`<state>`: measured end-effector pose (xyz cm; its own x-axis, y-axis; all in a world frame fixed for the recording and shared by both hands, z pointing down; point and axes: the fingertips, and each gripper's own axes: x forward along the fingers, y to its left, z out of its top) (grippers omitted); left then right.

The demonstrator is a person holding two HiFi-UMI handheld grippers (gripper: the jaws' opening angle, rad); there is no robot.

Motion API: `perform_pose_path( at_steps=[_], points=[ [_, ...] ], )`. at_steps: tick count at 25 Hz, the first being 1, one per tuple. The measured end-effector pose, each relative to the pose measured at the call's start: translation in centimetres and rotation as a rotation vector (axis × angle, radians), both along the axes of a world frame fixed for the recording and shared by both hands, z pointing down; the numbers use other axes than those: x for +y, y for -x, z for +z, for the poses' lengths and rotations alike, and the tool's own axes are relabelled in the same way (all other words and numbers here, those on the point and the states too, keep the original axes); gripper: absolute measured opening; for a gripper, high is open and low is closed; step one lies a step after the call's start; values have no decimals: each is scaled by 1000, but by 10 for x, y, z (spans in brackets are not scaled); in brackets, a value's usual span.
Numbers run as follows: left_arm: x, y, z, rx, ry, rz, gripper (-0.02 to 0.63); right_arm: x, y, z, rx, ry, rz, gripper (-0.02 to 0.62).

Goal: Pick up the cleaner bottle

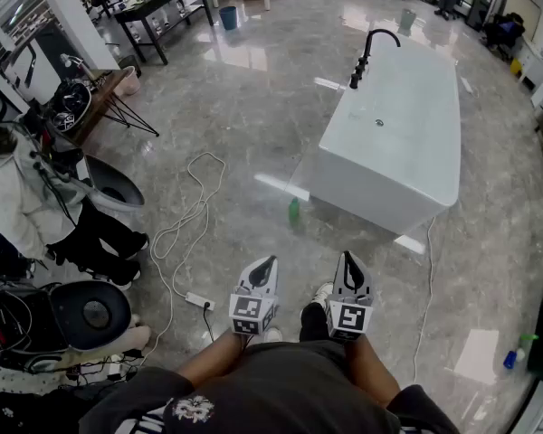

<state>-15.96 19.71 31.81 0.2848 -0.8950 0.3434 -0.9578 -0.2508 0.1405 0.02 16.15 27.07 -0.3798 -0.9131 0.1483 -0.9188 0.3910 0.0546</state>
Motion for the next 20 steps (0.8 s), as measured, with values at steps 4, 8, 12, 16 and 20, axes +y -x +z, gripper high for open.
perform_pose_path(
  at_steps=[4,8,12,16,20],
  points=[
    [-83,-27,2,-7,12,-36,6,-87,-31,2,-7,7,-29,15],
    [-140,-38,12,-8,49,-76,6,-153,-45,10,-22,29,-63,15],
    [-191,-51,30,-19,81,-88,6,-208,-52,32,-24,69,-97,15],
    [-240,-59,54,-25,101,-60,6,-255,-46,54,-24,93,-98,15],
    [-281,-54,78,-15,111,-60,6,-287,-40,78,-4,129,-83,15]
  ],
)
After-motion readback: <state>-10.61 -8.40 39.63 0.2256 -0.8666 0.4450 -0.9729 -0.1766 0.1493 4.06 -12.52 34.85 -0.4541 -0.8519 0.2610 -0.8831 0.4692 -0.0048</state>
